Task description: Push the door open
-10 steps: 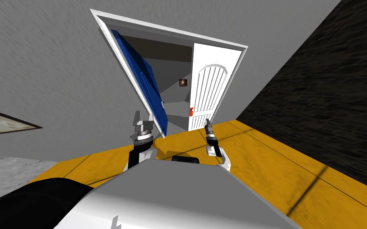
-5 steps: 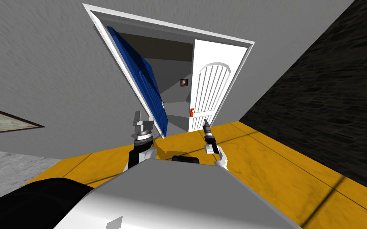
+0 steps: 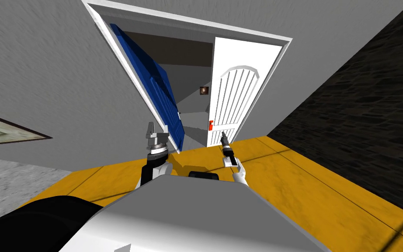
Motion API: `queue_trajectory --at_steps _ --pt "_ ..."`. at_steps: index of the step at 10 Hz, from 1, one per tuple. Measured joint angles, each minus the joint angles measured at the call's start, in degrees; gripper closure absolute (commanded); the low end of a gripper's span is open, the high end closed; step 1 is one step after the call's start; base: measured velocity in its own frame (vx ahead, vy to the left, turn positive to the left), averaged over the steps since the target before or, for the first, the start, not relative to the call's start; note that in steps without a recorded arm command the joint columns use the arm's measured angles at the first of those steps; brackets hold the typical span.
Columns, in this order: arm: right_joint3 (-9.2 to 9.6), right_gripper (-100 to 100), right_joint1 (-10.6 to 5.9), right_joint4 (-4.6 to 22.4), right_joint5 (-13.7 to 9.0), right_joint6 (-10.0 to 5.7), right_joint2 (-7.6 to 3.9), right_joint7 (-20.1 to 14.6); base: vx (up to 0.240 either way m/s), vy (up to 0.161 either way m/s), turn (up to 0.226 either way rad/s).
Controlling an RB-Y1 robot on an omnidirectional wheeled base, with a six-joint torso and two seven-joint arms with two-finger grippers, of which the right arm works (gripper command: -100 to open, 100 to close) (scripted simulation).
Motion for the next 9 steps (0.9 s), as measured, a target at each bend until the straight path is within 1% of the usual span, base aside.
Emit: queue_trajectory --at_steps 1,4,7,9 --pt "0.11 -100 -0.44 1.2 0.0 0.11 0.11 -0.2 0.094 -0.056 0.044" --pt "0.14 -100 -2.82 4.6 -0.1 1.16 0.49 -0.6 0.080 -0.052 0.050" --pt "0.31 -100 -4.45 7.6 -0.2 1.81 0.84 -1.1 0.088 -0.050 0.046" --pt "0.39 -100 -5.66 9.5 -0.2 2.45 1.40 -1.2 0.088 -0.056 0.050"
